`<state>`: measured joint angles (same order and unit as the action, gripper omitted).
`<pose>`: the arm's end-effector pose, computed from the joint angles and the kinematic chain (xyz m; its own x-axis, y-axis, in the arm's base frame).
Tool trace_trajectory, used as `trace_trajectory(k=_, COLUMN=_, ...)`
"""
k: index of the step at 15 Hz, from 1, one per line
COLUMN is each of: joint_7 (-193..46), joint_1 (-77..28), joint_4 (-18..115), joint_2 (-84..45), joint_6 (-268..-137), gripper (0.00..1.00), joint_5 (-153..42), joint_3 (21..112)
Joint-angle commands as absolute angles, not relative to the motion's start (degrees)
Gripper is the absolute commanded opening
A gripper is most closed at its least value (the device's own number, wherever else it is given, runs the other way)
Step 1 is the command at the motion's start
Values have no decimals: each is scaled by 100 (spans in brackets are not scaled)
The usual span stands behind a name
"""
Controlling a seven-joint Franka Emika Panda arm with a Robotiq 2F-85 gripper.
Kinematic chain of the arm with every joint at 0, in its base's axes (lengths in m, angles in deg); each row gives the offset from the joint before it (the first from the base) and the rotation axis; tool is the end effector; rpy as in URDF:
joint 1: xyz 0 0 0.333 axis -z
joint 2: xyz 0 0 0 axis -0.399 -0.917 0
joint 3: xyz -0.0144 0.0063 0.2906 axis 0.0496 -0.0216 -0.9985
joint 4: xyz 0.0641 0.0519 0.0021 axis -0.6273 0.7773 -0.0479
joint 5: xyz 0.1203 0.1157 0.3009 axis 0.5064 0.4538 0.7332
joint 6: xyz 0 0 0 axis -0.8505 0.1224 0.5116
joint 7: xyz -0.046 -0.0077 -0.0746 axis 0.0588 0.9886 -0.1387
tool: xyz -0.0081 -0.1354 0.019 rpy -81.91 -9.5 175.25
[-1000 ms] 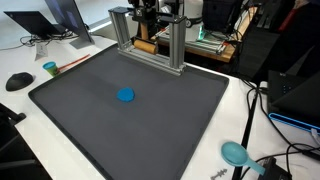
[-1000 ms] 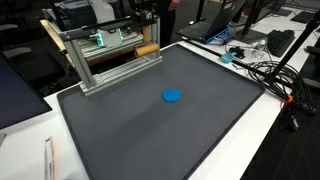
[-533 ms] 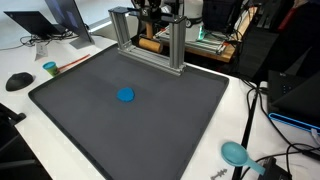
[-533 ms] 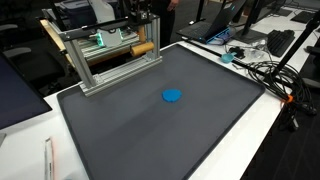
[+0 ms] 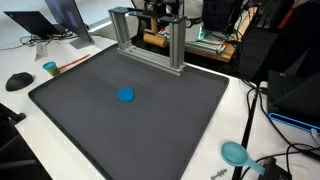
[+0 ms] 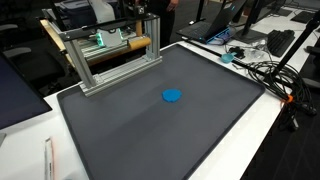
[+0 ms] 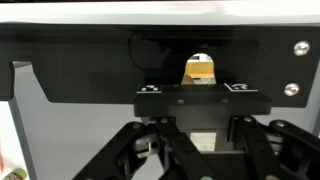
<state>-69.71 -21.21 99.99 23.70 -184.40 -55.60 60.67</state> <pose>0.3629 -0.0073 0.4114 0.9998 -0.0123 -0.0148 -0.0115 -0.9983 0.0571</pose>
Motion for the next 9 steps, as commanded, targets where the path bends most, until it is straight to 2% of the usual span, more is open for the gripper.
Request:
trace_trajectory(k=1, joint_7=-7133, joint_1=-2224, joint_4=10163, joint_2=2640, joint_6=-18394, gripper=22, joint_5=-5575, joint_3=6024)
trace_trajectory(k=9, joint_7=-7393, joint_1=-2301, joint_4=10536, joint_2=2773, joint_6=-18604, gripper=22, joint_5=-5414, joint_3=5998)
